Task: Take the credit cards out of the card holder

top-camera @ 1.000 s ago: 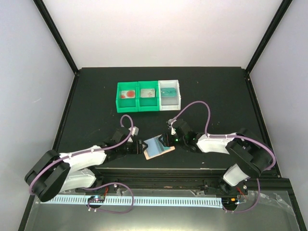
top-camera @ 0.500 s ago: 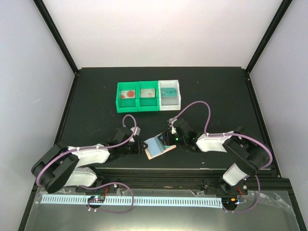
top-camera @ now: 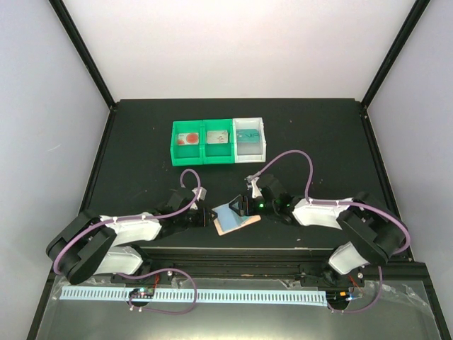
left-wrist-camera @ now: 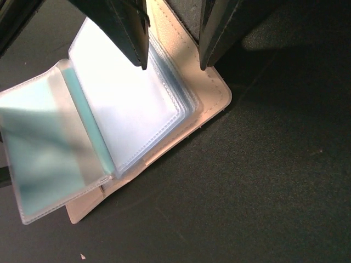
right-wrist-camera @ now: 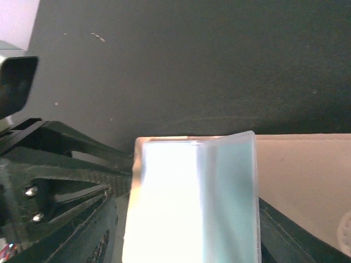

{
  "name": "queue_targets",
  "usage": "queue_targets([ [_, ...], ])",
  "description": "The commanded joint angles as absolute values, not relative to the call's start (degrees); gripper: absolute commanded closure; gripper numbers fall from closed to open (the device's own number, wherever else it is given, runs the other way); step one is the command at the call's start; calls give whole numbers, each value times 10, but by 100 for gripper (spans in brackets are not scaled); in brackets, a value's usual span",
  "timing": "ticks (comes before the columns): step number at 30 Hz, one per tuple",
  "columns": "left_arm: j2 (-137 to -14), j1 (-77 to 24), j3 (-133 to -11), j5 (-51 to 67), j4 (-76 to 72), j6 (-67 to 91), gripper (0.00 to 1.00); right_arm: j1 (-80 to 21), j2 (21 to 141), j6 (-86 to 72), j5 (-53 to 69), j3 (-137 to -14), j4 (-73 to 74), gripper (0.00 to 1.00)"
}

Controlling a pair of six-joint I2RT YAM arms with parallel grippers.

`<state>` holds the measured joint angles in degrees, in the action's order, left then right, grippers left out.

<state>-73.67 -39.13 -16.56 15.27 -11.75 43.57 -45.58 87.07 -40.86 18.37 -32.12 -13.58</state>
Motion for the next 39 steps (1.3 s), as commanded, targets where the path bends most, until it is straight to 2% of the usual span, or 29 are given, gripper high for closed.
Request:
queue_targets([
  [1,-737,-397,-161,165,-123,439,72,-458,844,-417,217,-310,-145,38],
  [13,-707,-397,-161,165,-123,446,73,-459,845,-452,295,-290,-205,39],
  [18,-685,-396,-163,152,-99,450,72,-460,848,-459,309,-283,-224,42],
  [28,-574,-396,-160,120,-32,459,69,-459,876,-459,318,-271,-255,61],
  [34,-555,-397,-150,139,-53,451,70,-460,873,-412,263,-289,-177,70],
  [39,-604,-398,-144,195,-123,450,84,-459,873,-377,211,-311,-114,78],
])
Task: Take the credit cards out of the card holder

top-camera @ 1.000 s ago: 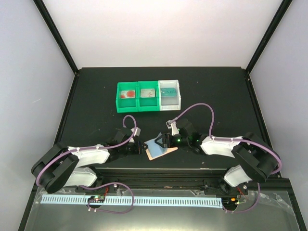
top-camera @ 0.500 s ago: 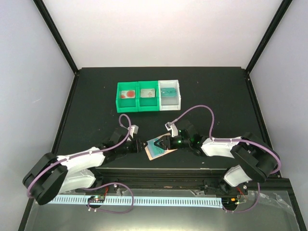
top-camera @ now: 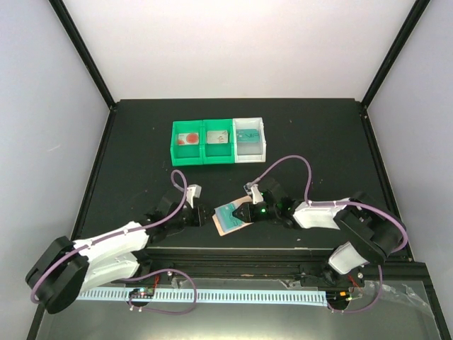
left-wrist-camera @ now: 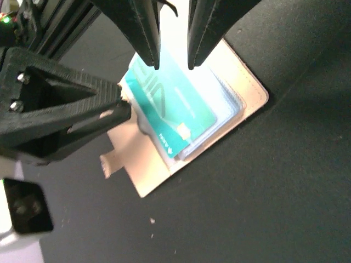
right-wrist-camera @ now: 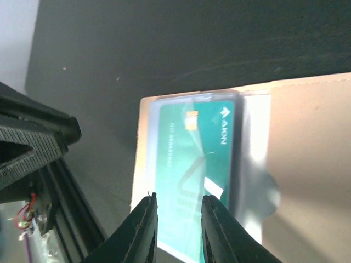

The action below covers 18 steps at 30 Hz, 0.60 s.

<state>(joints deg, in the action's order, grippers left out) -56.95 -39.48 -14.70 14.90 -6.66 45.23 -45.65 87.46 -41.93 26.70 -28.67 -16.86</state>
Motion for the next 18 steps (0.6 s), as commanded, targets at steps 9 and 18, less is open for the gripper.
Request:
queue_targets([
  [9,-721,-406,-150,253,-234,460,92,-458,891,-362,185,-325,-93,81],
  [18,-764,-407,-160,232,-206,445,93,-458,922,-369,207,-326,-117,81],
])
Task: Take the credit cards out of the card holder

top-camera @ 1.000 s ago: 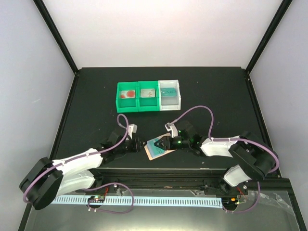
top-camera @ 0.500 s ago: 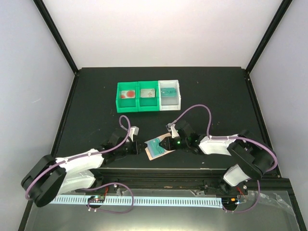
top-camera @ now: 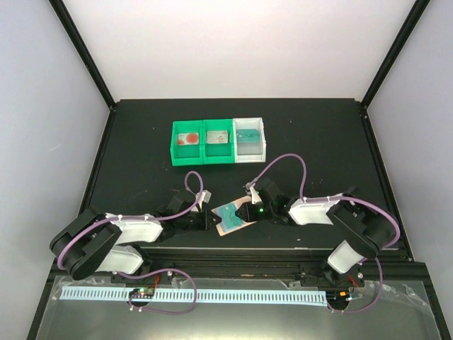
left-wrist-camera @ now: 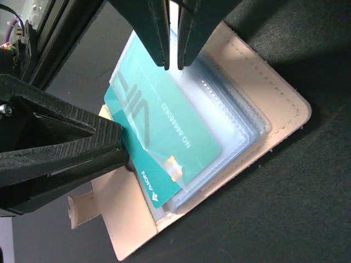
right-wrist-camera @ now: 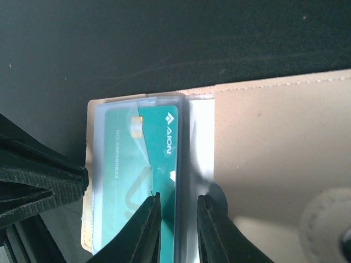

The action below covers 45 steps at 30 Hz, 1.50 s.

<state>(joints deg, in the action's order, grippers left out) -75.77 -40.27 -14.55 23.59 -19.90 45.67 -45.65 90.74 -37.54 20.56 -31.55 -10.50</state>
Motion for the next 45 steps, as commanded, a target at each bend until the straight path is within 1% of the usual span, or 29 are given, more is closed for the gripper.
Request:
queue_targets([
  [1,-766,-407,-160,228,-203,443,93,-458,925,-370,209,-325,-121,81],
  [9,-779,-407,-159,218,-198,439,93,-456,936,-377,224,-313,-146,85],
  [17,-779,-407,-157,208,-189,436,93,-452,931,-381,222,-303,-156,96],
  [20,-778,-407,-156,204,-183,434,93,-449,928,-385,220,-299,-159,99],
  [35,-782,-407,-153,197,-189,432,94,-420,911,-400,254,-275,-193,99],
  [36,-783,-407,-153,197,-189,432,94,-419,914,-401,256,-274,-199,99],
  [39,-786,-407,-152,198,-192,433,94,-415,924,-408,276,-270,-218,90],
  [40,-787,-407,-151,198,-193,434,94,-416,928,-411,281,-269,-223,88],
  [45,-782,-407,-150,199,-194,435,95,-414,944,-421,292,-267,-239,87],
])
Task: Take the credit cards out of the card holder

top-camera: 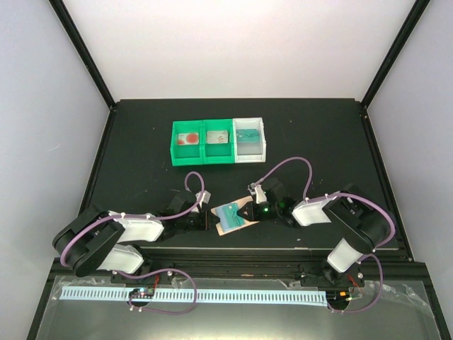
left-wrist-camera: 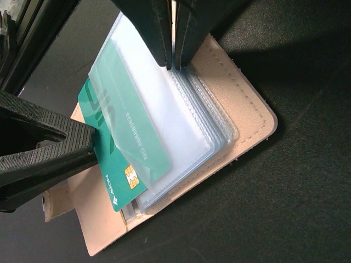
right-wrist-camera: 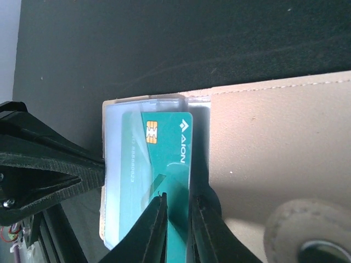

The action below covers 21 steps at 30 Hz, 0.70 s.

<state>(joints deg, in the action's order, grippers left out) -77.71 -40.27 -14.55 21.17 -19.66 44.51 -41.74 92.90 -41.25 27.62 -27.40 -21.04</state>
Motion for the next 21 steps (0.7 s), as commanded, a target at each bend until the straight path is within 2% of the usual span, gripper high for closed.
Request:
queue_targets([
  [1,-782,-407,-150,199,-195,434,95,-414,947,-422,295,-266,-243,86],
  [6,-782,-407,-150,199,-194,435,95,-413,955,-431,306,-263,-261,87],
  [14,-780,-408,-149,197,-193,435,95,-407,931,-424,295,-258,-245,99],
  [21,-774,-408,-150,198,-188,434,95,-405,882,-401,256,-259,-193,99],
])
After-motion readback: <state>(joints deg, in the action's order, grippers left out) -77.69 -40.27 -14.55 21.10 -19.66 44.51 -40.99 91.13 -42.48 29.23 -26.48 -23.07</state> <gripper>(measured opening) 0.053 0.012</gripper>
